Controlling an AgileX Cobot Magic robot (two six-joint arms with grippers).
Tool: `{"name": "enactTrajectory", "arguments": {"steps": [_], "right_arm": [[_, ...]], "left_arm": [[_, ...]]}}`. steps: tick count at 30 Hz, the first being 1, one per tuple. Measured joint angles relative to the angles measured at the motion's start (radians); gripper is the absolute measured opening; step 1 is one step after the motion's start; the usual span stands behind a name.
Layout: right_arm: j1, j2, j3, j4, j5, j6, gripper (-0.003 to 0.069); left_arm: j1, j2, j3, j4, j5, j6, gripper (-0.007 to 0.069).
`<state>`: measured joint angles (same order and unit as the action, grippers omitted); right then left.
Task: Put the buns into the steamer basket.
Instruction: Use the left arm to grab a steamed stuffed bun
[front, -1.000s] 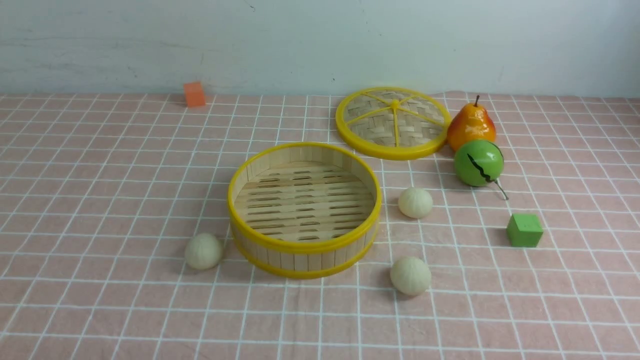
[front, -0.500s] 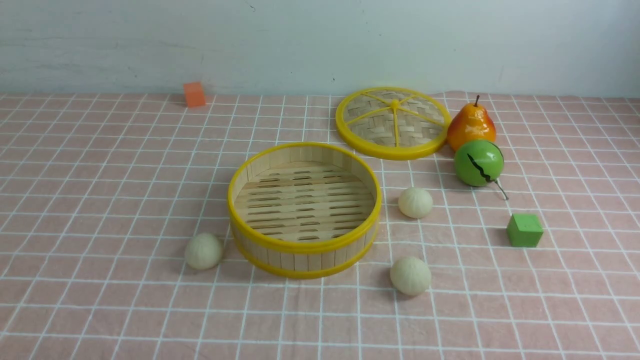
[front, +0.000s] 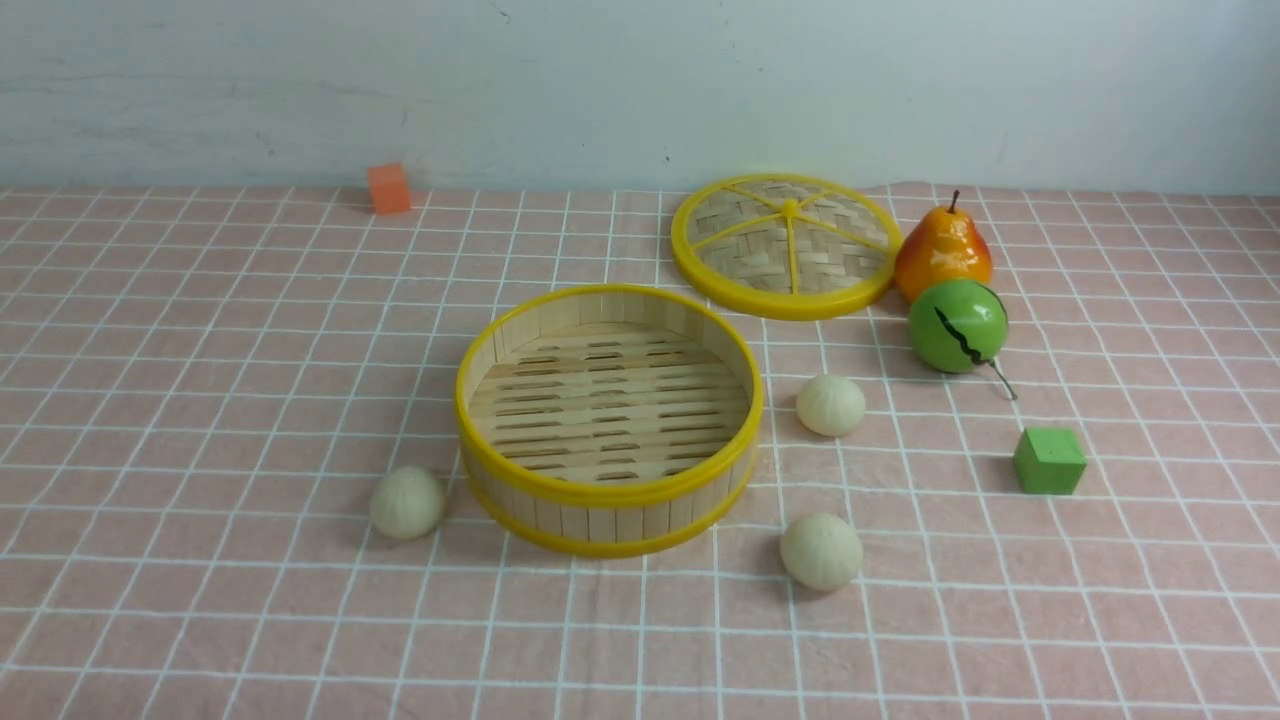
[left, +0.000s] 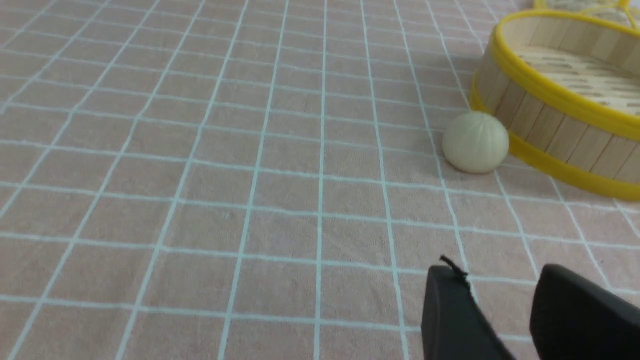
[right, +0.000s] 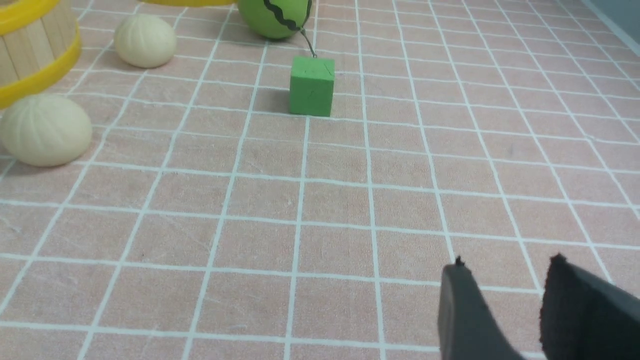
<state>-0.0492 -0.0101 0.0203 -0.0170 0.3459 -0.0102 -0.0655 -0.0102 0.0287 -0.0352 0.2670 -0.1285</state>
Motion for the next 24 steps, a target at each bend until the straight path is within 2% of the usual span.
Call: {"name": "enactTrajectory", "arguments": {"steps": [5,6,11,13,15,17,18,22,24], "right_arm": [[0.0,0.0,0.005,-0.001,-0.186,0.0,0.0239],[0.0,0.0,0.005,-0.001,-0.281,0.0,0.0239],[0.0,0.0,0.005,-0.001,-0.61,0.023,0.0239],[0.0,0.0,0.005,-0.001,-0.778,0.071,0.0239],[0.0,0.0,0.005,0.004,-0.908,0.136,0.0239],[0.0,0.002,0.005,0.004,-0.95,0.192,0.0239],[0.0,0.002,0.005,0.004,-0.952,0.197,0.0239],[0.0,0.072,-0.009,0.006,-0.96,0.3,0.0234],[0.0,0.095,-0.027,0.006,-0.956,0.312,0.0223]], "left_arm": [[0.0,0.0,0.002,0.0,-0.189,0.0,0.0237],[0.0,0.0,0.002,0.0,-0.273,0.0,0.0237],[0.0,0.0,0.002,-0.004,-0.48,-0.013,0.0237],[0.0,0.0,0.002,-0.029,-0.575,-0.072,0.0237],[0.0,0.0,0.002,-0.076,-0.661,-0.206,0.0237],[0.0,0.0,0.002,-0.099,-0.694,-0.313,0.0237],[0.0,0.0,0.002,-0.102,-0.698,-0.326,0.0237],[0.0,0.0,0.002,-0.112,-0.777,-0.558,0.0237],[0.0,0.0,0.002,-0.113,-0.805,-0.575,0.0236]]}}
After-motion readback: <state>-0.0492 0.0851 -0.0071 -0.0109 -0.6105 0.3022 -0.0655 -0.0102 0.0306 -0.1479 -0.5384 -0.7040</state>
